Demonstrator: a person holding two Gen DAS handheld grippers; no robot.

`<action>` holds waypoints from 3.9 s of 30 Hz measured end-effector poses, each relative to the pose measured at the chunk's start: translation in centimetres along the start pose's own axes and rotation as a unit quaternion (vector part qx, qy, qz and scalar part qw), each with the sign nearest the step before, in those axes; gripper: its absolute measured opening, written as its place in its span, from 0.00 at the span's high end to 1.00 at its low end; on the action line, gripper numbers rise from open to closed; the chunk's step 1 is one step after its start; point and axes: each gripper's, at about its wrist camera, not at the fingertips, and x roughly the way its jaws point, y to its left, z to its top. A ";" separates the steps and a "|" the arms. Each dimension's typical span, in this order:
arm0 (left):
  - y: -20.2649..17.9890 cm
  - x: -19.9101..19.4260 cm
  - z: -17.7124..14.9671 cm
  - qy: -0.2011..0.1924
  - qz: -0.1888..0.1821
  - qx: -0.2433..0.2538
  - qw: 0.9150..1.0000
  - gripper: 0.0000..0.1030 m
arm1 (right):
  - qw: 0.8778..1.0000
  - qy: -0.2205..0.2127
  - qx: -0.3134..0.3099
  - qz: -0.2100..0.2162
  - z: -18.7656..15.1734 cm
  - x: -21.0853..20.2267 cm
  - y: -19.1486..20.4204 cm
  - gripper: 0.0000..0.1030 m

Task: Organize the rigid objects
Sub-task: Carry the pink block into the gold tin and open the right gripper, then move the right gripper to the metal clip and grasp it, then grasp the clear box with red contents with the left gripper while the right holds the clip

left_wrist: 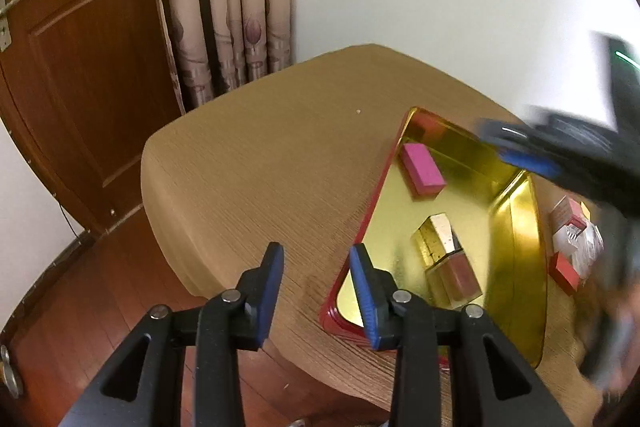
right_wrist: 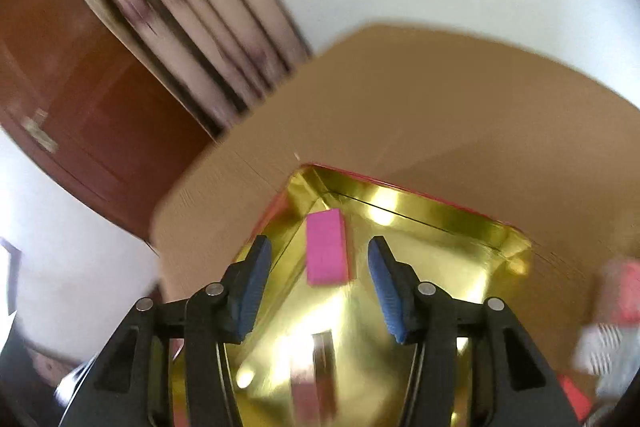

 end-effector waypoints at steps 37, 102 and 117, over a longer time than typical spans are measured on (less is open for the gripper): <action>-15.1 -4.5 -8.3 0.078 -0.180 0.196 0.961 0.64 | 0.937 0.166 -0.273 -0.142 -12.7 -9.7 -11.0 0.68; -15.2 -2.6 -9.4 0.118 -0.188 0.212 0.952 0.64 | 0.971 0.189 -0.097 -0.114 -11.2 -13.3 -12.6 0.61; -24.6 -6.8 -10.9 0.112 -0.299 0.336 0.886 0.62 | 0.982 0.016 0.123 -0.143 -19.6 -34.6 -19.9 0.61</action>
